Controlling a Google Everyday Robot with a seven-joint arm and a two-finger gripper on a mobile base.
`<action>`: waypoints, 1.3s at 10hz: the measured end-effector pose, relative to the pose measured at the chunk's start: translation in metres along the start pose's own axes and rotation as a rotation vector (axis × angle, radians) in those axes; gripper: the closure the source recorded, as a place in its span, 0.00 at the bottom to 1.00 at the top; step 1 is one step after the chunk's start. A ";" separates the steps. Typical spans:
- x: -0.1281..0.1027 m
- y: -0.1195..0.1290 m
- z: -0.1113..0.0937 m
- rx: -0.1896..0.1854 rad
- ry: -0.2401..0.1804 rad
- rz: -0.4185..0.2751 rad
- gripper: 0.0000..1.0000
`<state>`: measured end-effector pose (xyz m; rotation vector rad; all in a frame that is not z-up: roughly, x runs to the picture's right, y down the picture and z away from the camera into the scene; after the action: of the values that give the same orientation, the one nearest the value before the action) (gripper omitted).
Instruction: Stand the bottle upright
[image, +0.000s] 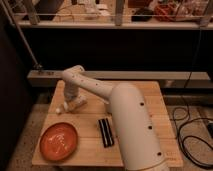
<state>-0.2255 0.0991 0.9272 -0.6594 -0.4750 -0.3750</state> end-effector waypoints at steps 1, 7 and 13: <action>-0.002 0.001 -0.004 0.015 -0.021 0.004 0.94; -0.021 0.031 -0.109 0.214 -0.368 0.022 0.94; 0.013 0.084 -0.170 0.430 -0.725 0.085 0.94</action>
<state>-0.1245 0.0461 0.7754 -0.3754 -1.1757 0.0685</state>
